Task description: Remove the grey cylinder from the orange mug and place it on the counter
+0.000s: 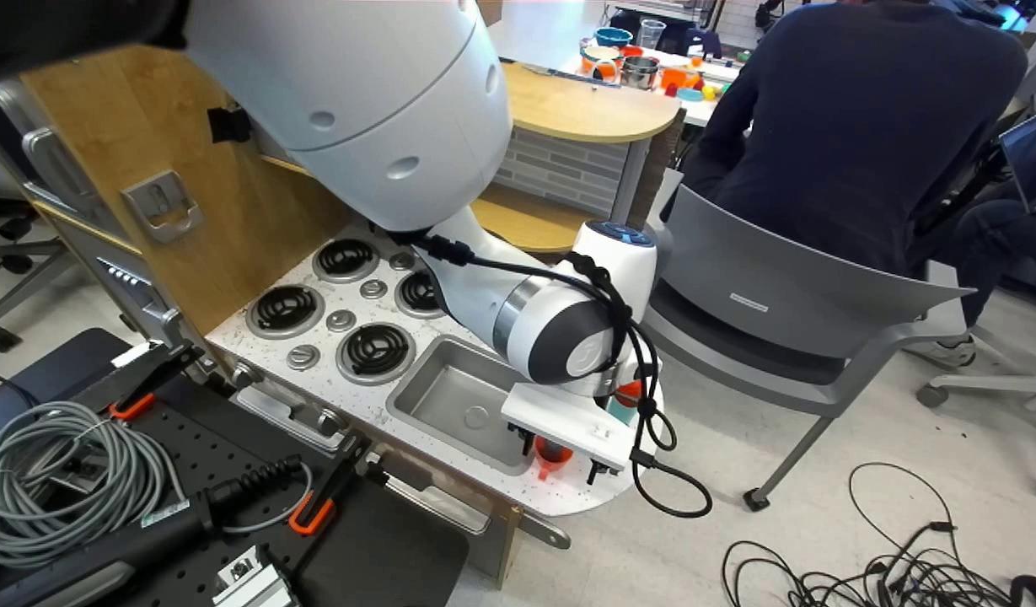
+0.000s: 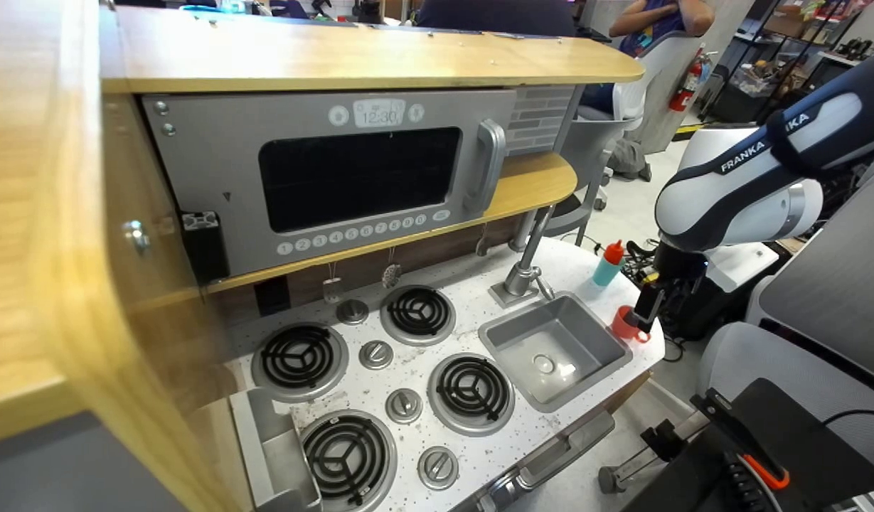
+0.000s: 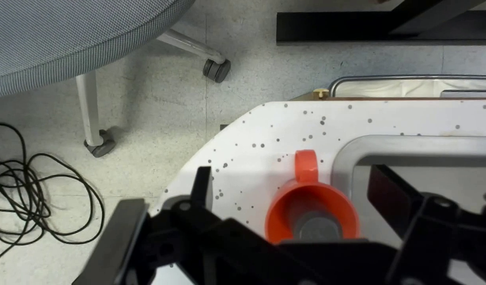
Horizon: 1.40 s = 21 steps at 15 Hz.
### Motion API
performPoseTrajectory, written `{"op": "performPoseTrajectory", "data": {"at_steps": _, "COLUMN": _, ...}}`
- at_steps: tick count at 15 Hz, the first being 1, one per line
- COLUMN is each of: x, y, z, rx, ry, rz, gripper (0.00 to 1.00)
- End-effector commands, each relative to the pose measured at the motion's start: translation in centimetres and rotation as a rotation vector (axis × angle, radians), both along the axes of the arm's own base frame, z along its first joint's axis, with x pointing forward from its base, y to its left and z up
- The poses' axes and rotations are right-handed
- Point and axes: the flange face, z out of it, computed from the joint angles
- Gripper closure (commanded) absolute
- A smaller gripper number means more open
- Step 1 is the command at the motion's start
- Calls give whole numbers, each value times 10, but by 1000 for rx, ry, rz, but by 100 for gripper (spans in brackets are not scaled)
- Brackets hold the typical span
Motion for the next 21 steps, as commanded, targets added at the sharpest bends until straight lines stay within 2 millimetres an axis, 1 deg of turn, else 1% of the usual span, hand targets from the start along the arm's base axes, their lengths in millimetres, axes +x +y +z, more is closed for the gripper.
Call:
{"op": "performPoseTrajectory", "data": {"at_steps": 1, "x": 11, "y": 3, "z": -5, "rx": 8, "ry": -24, "rz": 63, "gripper": 0}}
{"op": "performPoseTrajectory", "data": {"at_steps": 6, "x": 17, "y": 14, "z": -4, "rx": 33, "ry": -34, "rz": 95, "gripper": 1}}
{"op": "performPoseTrajectory", "data": {"at_steps": 7, "x": 17, "y": 15, "z": -5, "rx": 34, "ry": -34, "rz": 100, "gripper": 8}}
{"op": "performPoseTrajectory", "data": {"at_steps": 8, "x": 19, "y": 16, "z": -4, "rx": 31, "ry": -36, "rz": 104, "gripper": 26}}
{"op": "performPoseTrajectory", "data": {"at_steps": 9, "x": 20, "y": 17, "z": -4, "rx": 31, "ry": -39, "rz": 109, "gripper": 28}}
{"op": "performPoseTrajectory", "data": {"at_steps": 17, "x": 28, "y": 27, "z": 8, "rx": 31, "ry": -84, "rz": 155, "gripper": 91}}
{"op": "performPoseTrajectory", "data": {"at_steps": 18, "x": 28, "y": 27, "z": 9, "rx": 34, "ry": -85, "rz": 152, "gripper": 94}}
{"op": "performPoseTrajectory", "data": {"at_steps": 19, "x": 28, "y": 27, "z": 10, "rx": 35, "ry": -85, "rz": 149, "gripper": 92}}
{"op": "performPoseTrajectory", "data": {"at_steps": 21, "x": 28, "y": 23, "z": 12, "rx": 31, "ry": -83, "rz": 140, "gripper": 92}}
